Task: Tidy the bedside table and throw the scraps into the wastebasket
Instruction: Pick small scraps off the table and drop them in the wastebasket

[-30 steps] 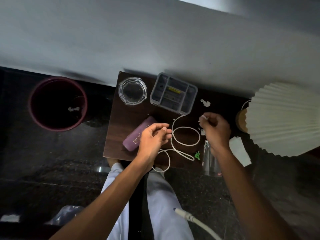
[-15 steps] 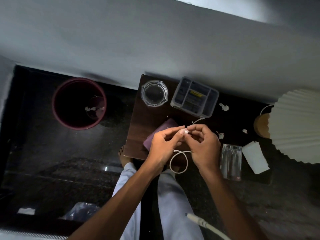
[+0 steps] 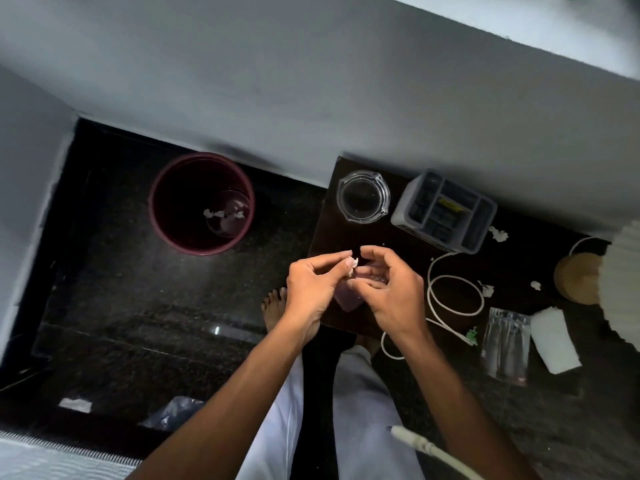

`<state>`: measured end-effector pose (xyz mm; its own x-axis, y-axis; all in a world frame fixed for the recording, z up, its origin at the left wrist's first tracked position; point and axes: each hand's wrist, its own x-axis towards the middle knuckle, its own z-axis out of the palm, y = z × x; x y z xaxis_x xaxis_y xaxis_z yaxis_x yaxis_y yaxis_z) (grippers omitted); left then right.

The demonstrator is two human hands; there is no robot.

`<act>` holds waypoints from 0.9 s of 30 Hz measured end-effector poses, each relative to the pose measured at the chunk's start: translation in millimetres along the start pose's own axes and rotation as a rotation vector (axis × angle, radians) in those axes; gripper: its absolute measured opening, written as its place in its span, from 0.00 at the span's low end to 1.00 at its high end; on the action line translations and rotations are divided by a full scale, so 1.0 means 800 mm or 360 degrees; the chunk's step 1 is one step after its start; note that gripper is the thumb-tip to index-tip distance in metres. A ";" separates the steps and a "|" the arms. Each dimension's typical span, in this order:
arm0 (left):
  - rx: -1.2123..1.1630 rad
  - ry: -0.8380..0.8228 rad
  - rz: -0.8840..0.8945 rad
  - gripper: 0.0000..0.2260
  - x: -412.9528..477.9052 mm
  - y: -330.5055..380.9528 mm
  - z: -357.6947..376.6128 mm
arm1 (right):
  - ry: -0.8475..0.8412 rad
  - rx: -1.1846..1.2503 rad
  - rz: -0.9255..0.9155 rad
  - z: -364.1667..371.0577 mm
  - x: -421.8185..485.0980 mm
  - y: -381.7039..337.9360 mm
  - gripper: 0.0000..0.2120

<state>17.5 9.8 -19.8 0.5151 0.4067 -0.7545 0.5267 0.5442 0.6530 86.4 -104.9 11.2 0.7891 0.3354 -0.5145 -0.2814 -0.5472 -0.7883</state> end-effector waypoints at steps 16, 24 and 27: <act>-0.0272 0.0558 0.0030 0.06 0.109 0.040 -0.166 | 0.0181 -0.0283 0.0091 0.036 0.003 -0.006 0.13; -0.0181 0.0917 0.0109 0.10 0.166 0.051 -0.221 | 0.0247 -0.0371 0.0092 0.022 0.008 0.007 0.12; -0.0103 0.1045 0.0101 0.09 0.176 0.052 -0.227 | 0.0284 -0.0354 0.0092 0.015 0.008 0.011 0.12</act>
<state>-10.8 223.0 -110.5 0.0139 0.7913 -0.6112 0.4569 0.5387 0.7078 82.7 -98.2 -2.9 0.8644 0.1690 -0.4736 -0.2180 -0.7228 -0.6558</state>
